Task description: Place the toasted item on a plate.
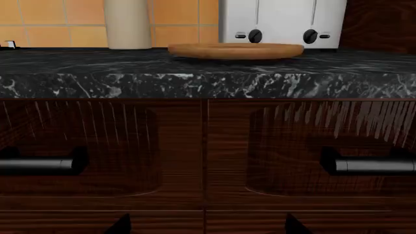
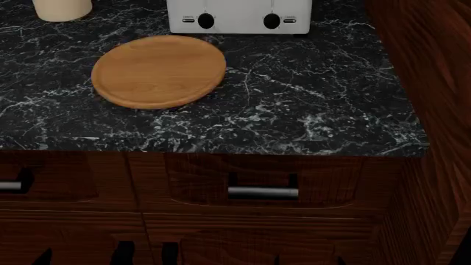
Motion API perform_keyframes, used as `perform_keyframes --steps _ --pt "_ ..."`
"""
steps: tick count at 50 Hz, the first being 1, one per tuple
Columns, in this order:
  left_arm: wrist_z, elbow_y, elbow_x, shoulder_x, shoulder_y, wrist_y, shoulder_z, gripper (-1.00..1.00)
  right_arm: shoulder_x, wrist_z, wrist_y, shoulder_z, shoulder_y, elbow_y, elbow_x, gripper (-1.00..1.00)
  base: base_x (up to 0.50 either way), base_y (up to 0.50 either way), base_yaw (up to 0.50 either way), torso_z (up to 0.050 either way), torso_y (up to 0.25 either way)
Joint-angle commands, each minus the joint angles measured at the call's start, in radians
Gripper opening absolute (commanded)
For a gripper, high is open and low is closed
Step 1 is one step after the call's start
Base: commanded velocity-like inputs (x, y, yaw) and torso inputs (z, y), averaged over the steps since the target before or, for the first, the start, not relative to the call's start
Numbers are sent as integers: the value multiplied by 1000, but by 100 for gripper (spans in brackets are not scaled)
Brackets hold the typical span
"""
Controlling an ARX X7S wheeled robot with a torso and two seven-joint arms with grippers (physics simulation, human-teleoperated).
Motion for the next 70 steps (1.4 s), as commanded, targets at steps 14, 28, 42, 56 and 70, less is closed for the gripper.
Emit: perform_keyframes --steps 14,28,42,56,70 --pt "-49 -4 -68 -47 5 22 54 100 48 57 -3 -65 -2 -2 49 100 0 0 0 0 0" --pt "-76 40 -100 -73 15 -5 74 100 69 82 19 -92 -6 -35 69 100 0 0 0 46 0" --pt "-113 55 -80 -97 21 7 97 100 86 92 24 -116 0 -36 89 100 0 0 0 50 0" --pt "-136 86 -97 -115 29 0 106 100 101 110 42 -142 8 -56 101 100 0 0 0 50 0" --pt "-111 472 -209 -232 -91 -406 66 100 149 122 318 -139 199 -283 122 100 0 0 0 11 0"
